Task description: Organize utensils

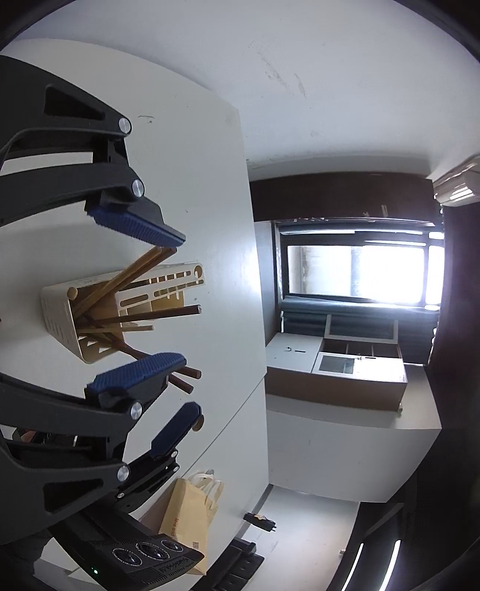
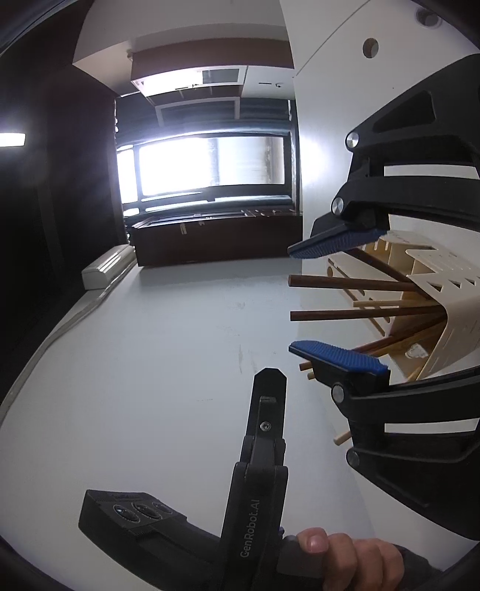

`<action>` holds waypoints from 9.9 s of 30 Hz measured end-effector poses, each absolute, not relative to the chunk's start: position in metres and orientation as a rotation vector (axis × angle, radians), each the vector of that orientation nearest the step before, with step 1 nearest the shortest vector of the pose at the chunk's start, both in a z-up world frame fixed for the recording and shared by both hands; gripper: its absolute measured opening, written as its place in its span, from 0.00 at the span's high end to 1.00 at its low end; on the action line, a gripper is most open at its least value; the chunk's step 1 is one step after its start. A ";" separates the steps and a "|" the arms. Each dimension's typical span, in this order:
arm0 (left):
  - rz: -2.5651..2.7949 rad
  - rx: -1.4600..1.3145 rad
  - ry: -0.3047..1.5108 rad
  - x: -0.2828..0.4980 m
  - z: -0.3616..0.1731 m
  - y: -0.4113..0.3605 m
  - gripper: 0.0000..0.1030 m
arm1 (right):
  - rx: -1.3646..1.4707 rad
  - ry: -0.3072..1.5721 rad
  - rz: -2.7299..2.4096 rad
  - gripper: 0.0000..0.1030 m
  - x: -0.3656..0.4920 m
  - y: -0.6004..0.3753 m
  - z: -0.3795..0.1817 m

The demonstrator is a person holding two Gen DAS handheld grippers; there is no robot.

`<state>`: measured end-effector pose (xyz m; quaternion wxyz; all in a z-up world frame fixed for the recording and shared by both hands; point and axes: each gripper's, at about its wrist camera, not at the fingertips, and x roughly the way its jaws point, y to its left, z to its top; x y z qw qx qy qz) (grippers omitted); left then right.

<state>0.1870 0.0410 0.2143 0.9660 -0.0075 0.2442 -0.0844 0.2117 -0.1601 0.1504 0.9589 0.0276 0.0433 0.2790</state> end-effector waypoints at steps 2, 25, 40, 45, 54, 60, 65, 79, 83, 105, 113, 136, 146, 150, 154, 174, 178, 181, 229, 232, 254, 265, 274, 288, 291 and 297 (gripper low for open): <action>-0.155 -0.025 0.477 0.176 0.216 0.048 0.20 | 0.068 0.082 0.563 0.31 0.205 -0.165 0.153; -0.055 -0.044 1.074 0.154 -0.014 0.035 0.30 | -0.257 0.896 0.663 0.46 0.149 -0.128 -0.017; -0.010 0.025 1.116 0.158 -0.033 0.020 0.51 | -0.382 0.915 0.674 0.54 0.140 -0.096 -0.048; -0.007 -0.027 1.129 0.155 -0.030 0.029 0.66 | -0.382 0.904 0.669 0.79 0.138 -0.095 -0.050; 0.018 -0.040 1.144 0.155 -0.036 0.027 0.47 | -0.355 0.902 0.650 0.95 0.148 -0.108 -0.052; 0.049 -0.018 1.126 0.156 -0.036 0.017 0.76 | -0.331 0.906 0.641 0.95 0.151 -0.117 -0.050; 0.023 -0.042 1.127 0.156 -0.035 0.019 0.92 | -0.277 0.890 0.655 0.95 0.150 -0.126 -0.040; -0.186 -0.159 0.986 0.128 0.037 0.031 0.94 | 0.151 0.668 0.743 0.95 0.161 -0.212 0.032; -0.185 -0.125 0.892 0.118 0.068 0.026 0.94 | 0.181 0.570 0.744 0.95 0.153 -0.216 0.055; -0.228 -0.098 0.567 0.112 0.227 0.037 0.94 | 0.201 0.228 0.752 0.95 0.174 -0.209 0.177; -0.217 -0.030 0.432 0.108 0.293 0.032 0.94 | 0.217 0.139 0.763 0.95 0.203 -0.196 0.205; -0.186 -0.004 0.360 0.169 0.328 0.027 0.94 | 0.276 -0.051 0.702 0.95 0.262 -0.183 0.184; -0.202 0.000 0.461 0.199 0.287 0.021 0.94 | 0.231 -0.041 0.671 0.95 0.271 -0.174 0.159; -0.212 0.012 0.501 0.203 0.268 0.018 0.94 | 0.212 -0.035 0.664 0.95 0.266 -0.171 0.151; -0.217 0.009 0.523 0.208 0.256 0.019 0.94 | 0.174 -0.038 0.653 0.95 0.262 -0.168 0.146; -0.220 -0.027 0.553 0.199 0.203 0.031 0.89 | 0.062 0.035 0.574 0.94 0.246 -0.164 0.144; -0.207 -0.040 0.526 0.188 0.203 0.038 0.64 | 0.079 0.046 0.550 0.47 0.240 -0.167 0.145; -0.199 -0.059 0.492 0.175 0.211 0.047 0.45 | 0.093 0.044 0.533 0.41 0.232 -0.170 0.152; 0.023 0.015 0.426 0.008 0.096 0.079 0.06 | -0.054 0.314 0.392 0.14 0.086 -0.174 0.100; 0.019 0.016 0.429 0.011 0.096 0.078 0.06 | -0.053 0.312 0.398 0.14 0.084 -0.174 0.101; 0.022 0.015 0.413 0.011 0.098 0.078 0.06 | -0.032 0.314 0.407 0.14 0.082 -0.178 0.103; 0.018 0.013 0.414 0.009 0.098 0.077 0.06 | -0.024 0.304 0.414 0.14 0.079 -0.180 0.103; 0.022 0.007 0.420 0.010 0.097 0.077 0.06 | -0.022 0.305 0.419 0.14 0.079 -0.180 0.103; 0.017 0.016 0.427 0.009 0.096 0.075 0.06 | -0.020 0.307 0.428 0.14 0.080 -0.178 0.101; 0.019 0.014 0.438 0.011 0.095 0.075 0.06 | -0.020 0.312 0.426 0.14 0.082 -0.177 0.100; 0.023 0.017 0.433 0.009 0.095 0.075 0.06 | -0.018 0.303 0.428 0.14 0.081 -0.177 0.101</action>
